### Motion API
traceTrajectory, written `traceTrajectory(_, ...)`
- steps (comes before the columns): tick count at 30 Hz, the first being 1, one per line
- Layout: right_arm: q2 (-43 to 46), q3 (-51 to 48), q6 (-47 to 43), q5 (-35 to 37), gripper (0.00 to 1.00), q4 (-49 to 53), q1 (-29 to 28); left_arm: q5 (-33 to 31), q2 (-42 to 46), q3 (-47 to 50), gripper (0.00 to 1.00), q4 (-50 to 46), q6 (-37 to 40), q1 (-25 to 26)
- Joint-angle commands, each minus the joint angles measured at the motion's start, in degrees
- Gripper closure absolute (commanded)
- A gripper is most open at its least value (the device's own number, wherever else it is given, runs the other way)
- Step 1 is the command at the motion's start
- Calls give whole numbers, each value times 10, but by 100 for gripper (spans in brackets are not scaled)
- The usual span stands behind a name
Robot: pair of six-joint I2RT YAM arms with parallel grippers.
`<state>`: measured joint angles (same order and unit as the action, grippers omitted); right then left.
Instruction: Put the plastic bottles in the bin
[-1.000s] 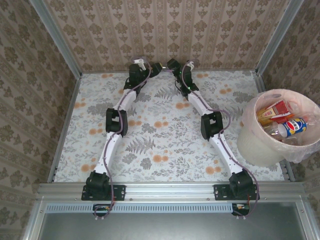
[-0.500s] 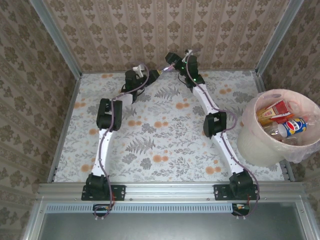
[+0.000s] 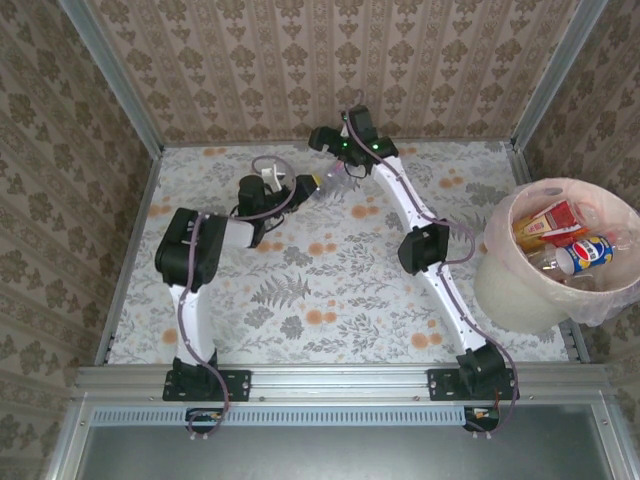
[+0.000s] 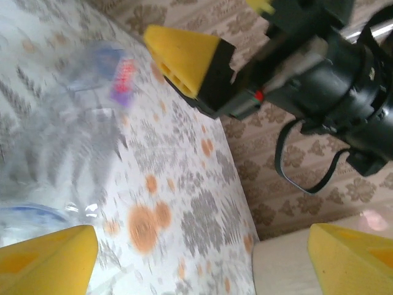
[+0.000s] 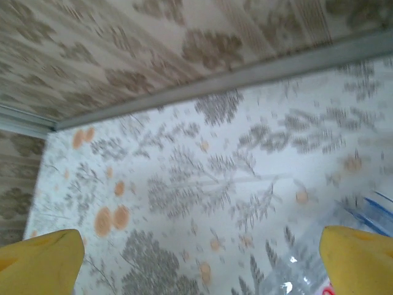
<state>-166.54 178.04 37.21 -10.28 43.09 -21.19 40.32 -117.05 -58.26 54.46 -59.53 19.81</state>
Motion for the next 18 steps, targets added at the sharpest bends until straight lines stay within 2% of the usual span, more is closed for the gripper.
traceTrajectory(1, 33, 44, 6, 106, 0, 127, 2, -4, 58, 29, 8, -57, 37, 1)
traceTrajectory(4, 35, 44, 13, 153, 0, 185, -3, -9, 95, 37, 3, -118, 80, -2)
traceTrajectory(7, 30, 44, 30, 157, 0, 221, -6, -31, 113, 34, 0, -165, 125, -16)
traceTrajectory(11, 13, 44, 40, 132, 1, 227, -21, -29, 91, 12, 0, -165, 130, -35)
traceTrajectory(15, -4, 44, 53, 146, 7, 241, -36, -30, 80, 3, 0, -166, 127, -36)
traceTrajectory(18, -15, 44, 67, 131, 13, 229, -37, -56, 91, 10, 0, -178, 132, -36)
